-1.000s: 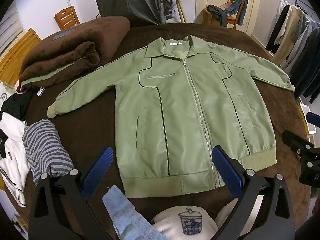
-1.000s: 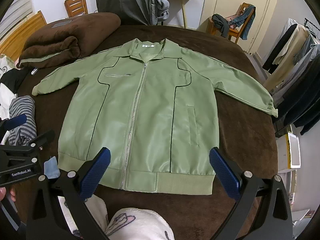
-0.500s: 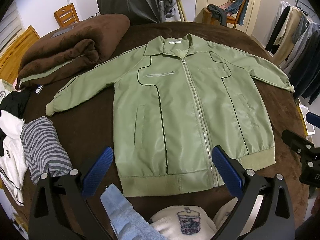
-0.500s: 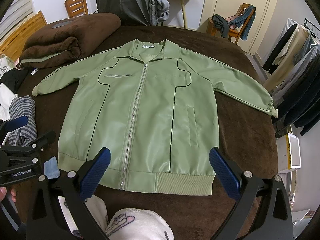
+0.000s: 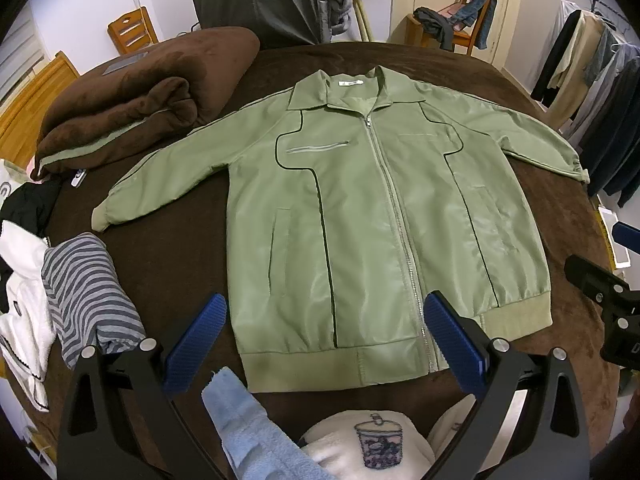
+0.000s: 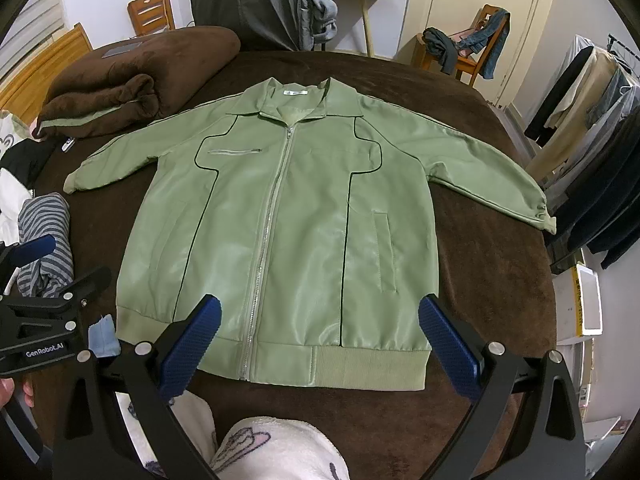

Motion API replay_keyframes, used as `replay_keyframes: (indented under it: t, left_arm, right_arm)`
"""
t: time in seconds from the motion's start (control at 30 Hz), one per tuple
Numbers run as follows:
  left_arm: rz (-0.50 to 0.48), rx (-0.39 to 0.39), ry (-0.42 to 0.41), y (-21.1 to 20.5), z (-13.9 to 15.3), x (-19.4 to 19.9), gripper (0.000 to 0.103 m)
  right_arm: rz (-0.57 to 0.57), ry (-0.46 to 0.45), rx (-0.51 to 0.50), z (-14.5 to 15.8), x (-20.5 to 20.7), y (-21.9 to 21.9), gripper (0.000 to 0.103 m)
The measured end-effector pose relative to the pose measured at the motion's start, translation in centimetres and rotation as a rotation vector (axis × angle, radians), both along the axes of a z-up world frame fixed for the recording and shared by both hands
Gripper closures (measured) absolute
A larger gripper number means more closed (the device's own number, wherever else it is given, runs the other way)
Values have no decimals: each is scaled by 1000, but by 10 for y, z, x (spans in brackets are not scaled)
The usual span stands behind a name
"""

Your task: Fold large clothes

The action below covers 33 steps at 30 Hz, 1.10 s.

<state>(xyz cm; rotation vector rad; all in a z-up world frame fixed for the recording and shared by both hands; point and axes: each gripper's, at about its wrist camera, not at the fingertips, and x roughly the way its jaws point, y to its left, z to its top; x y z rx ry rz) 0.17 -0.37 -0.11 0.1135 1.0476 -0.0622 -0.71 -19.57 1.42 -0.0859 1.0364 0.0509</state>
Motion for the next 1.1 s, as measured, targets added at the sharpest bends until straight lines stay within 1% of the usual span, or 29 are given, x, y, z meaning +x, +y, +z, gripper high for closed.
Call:
replay_keyframes:
  t: [0.7,0.8,1.1]
  left_arm:
    - [-1,1,0,1,-1,0,6]
    - [0,1,0,1,-2,0,6]
    - [0,1,0,1,-2,-1,6]
  right_arm:
    - [-1,1,5,-3,0,-4,6]
    - [-1,4,17,0,1,-6,6]
    - [0,7,9,-2,-2,2,6]
